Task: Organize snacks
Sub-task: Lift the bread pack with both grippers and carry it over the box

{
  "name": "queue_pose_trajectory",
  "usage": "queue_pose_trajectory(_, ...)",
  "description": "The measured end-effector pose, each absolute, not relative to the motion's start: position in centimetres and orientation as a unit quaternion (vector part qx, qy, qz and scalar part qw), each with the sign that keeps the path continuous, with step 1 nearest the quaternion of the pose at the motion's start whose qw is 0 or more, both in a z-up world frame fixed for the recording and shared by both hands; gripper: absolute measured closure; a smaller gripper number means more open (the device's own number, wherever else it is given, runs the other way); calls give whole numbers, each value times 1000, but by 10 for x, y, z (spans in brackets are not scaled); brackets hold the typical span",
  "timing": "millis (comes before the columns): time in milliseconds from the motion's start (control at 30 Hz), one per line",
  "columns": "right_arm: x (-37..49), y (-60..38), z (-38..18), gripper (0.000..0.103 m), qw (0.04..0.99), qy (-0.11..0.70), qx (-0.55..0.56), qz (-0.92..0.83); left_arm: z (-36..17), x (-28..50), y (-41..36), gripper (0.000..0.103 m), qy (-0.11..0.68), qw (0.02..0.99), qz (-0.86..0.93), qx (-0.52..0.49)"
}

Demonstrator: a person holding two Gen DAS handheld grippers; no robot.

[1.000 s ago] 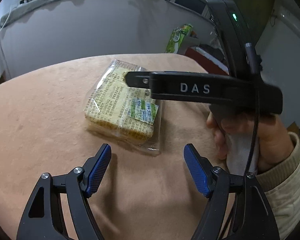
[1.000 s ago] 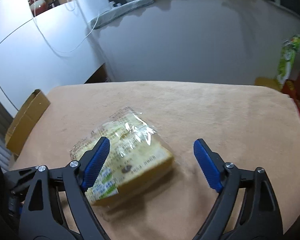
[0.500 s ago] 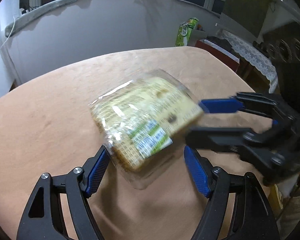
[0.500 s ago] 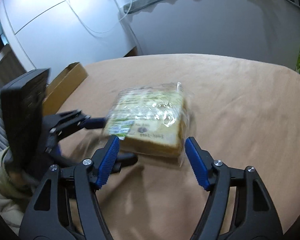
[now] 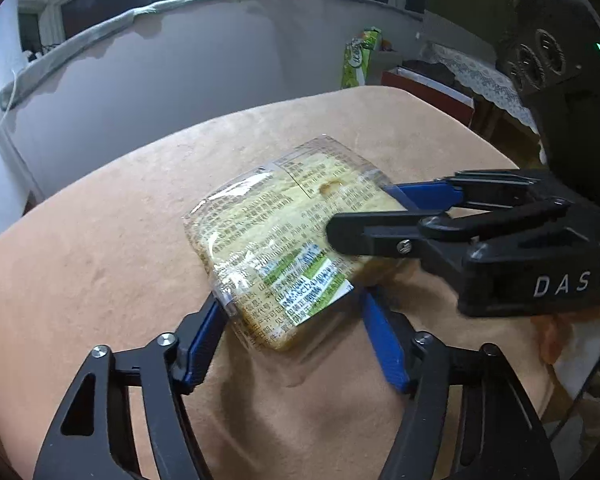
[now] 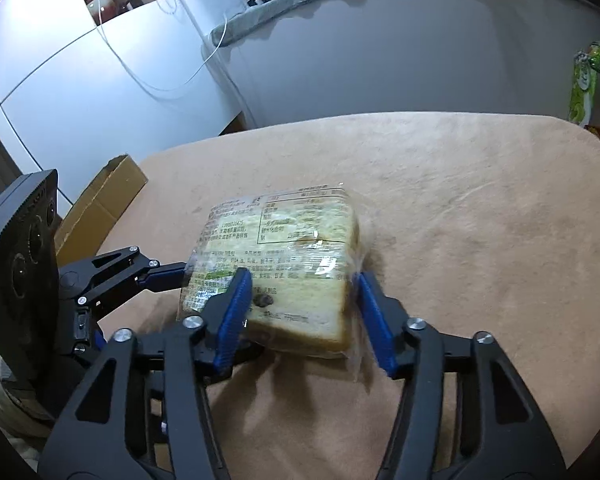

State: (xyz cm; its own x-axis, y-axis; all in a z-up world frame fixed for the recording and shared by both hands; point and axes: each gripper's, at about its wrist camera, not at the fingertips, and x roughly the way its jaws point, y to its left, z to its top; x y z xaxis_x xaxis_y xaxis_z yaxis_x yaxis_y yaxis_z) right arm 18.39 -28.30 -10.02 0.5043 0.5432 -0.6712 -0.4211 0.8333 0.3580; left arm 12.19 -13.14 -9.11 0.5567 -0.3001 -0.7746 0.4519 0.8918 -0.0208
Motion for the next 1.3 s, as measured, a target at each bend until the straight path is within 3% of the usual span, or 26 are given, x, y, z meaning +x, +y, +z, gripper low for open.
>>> queue_pose_trajectory(467,120,-276,7,51,903,313,59,287,-1,63,-121,40,305,923,-198,126)
queue_pose_trajectory(900,102,-194,41,51,902,299,8,310,24,43,-63,40,275,942,-172,88)
queue_pose_trajectory(1300,97,-63,50,51,870,296,-38,392,27,15,49,40,266,959,-88,35)
